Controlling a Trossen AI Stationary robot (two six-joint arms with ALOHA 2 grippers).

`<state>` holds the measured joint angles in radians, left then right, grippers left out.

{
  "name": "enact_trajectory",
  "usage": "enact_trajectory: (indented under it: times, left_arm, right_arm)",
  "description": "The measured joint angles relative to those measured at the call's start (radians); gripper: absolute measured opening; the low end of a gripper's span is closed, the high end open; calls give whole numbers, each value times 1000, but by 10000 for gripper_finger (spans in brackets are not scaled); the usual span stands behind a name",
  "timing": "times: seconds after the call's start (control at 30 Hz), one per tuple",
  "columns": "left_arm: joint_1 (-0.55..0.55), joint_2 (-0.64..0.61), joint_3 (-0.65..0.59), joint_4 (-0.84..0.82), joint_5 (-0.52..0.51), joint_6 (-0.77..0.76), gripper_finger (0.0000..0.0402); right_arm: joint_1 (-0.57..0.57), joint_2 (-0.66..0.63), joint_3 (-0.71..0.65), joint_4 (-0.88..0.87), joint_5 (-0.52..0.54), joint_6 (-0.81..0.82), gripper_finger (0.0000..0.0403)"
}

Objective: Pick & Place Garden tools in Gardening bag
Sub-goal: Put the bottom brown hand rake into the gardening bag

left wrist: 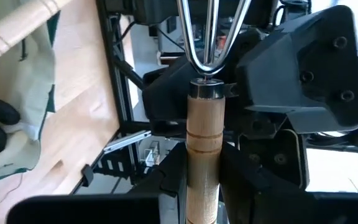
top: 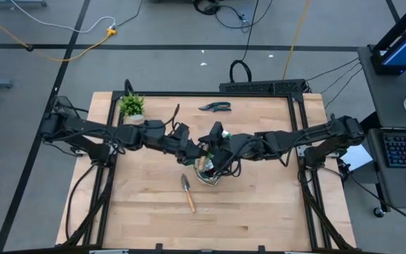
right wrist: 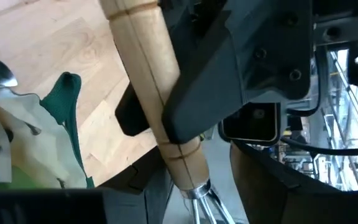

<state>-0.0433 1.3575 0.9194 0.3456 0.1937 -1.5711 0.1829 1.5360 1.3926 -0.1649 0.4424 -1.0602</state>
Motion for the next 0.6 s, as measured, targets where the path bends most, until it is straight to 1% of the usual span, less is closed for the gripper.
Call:
enact_trajectory:
  times: [0.1, 0.2, 0.3, 0.6]
  left_arm:
    - [7, 8, 8, 8, 12, 0, 66]
    - [10, 10, 7, 0, 12, -3, 66]
    - [10, 14, 8, 4, 11, -3, 66]
    - [21, 14, 8, 3, 11, -24, 66]
  right_arm:
    - [0, 0, 0, -4, 9, 9, 155]
    - [0, 0, 0, -8, 44, 9, 155]
    - [0, -1, 0, -13, 53, 21, 146]
    - [0, 1, -1, -49, 55, 7, 70]
